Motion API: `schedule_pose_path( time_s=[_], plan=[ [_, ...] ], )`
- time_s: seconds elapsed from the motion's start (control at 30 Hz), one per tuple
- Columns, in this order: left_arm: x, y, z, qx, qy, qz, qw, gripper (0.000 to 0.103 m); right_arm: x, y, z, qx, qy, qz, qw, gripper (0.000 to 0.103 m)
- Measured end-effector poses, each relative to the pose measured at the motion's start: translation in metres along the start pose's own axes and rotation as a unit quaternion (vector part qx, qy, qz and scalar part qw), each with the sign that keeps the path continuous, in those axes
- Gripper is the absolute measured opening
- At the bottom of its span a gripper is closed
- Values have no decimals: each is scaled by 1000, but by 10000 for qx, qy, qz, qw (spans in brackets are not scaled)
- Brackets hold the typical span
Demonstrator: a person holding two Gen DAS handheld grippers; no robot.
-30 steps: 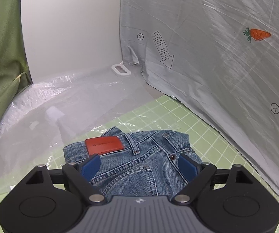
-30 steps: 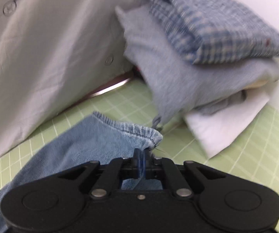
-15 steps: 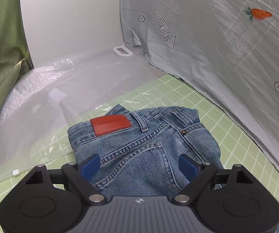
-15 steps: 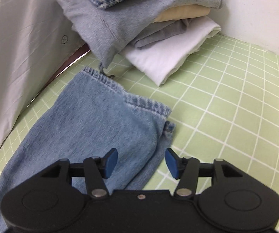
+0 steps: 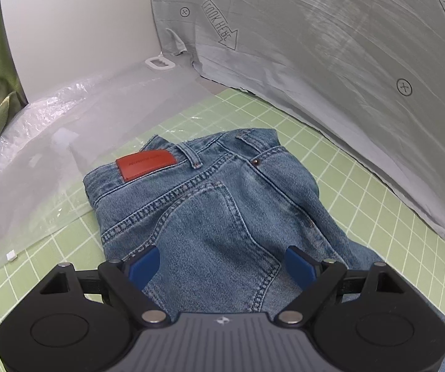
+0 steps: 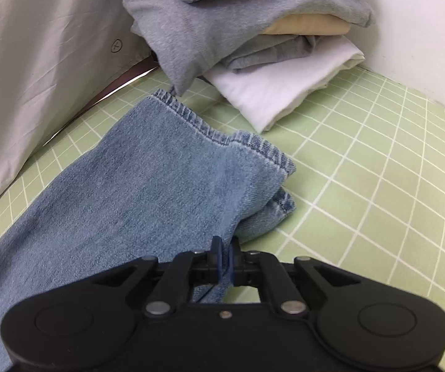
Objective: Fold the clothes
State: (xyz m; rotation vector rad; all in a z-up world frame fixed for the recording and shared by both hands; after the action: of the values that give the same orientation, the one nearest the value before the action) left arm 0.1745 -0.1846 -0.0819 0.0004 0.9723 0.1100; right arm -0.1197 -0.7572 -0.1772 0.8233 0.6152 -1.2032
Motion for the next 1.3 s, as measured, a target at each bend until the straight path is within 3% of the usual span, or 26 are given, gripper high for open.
schedule_pose_path(
  time_s=[0.13, 0.2, 0.27, 0.3, 0.57, 0.63, 0.7, 0.73, 0.87, 0.97, 1.07, 1.13, 1.2, 1.27, 1.3],
  plan=[
    [-5, -5, -26, 272, 222, -201, 9992, 88, -6, -17, -4, -147, 10, 42, 9999, 8],
    [-4, -11, -43, 482, 377, -296, 9977, 88, -12, -22, -5, -247, -48, 77, 9997, 20],
    [-2, -18, -58, 680, 552, -381, 9954, 88, -17, -26, -4, -344, -140, 145, 9992, 42],
    [0, -22, -66, 770, 655, -423, 9940, 88, -20, -28, -4, -392, -186, 178, 9989, 45],
    [15, -37, -94, 1158, 1043, -350, 9872, 91, 0, -39, 15, -220, -260, 314, 9989, 45],
    [20, -35, -94, 1084, 1138, -327, 9870, 94, 8, -37, 19, -213, -233, 264, 9992, 43],
    [23, -32, -93, 1016, 1201, -323, 9870, 96, 13, -36, 25, -248, -237, 207, 9992, 22],
    [25, -30, -94, 995, 1212, -326, 9871, 98, 12, -35, 29, -228, -272, 201, 9992, 3],
    [31, -20, -96, 840, 1284, -429, 9872, 102, -16, -40, 56, 374, -520, 655, 9958, 1],
    [32, -14, -97, 784, 1335, -474, 9868, 103, -54, -43, 76, 587, -966, 898, 9895, 1],
    [31, -13, -99, 881, 1307, -470, 9864, 103, -68, -50, 81, 517, -1241, 604, 9891, 1],
    [31, -12, -99, 898, 1291, -451, 9865, 103, -46, -58, 72, 215, -1053, 140, 9941, 2],
    [32, -10, -97, 899, 1320, -461, 9861, 103, -15, -66, 58, 6, -599, -289, 9978, 6],
    [32, -8, -96, 892, 1354, -476, 9856, 103, -4, -67, 44, -278, -435, -577, 9970, 33],
    [32, -6, -95, 883, 1367, -478, 9855, 103, -4, -67, 38, -429, -467, -680, 9957, 42]
  ],
)
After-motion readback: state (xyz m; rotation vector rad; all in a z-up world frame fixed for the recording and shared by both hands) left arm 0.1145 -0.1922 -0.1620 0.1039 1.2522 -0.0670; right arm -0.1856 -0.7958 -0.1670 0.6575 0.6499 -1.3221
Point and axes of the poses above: each gripper's, at about its wrist camera, not at the fingertips, and x roughly the way its jaws point, y to its left, z to its top, the point moved 3 cm from there along x, roughly the way its jaws point, and after that the axes turned 12 degrees about x, right-handed, at the moved point
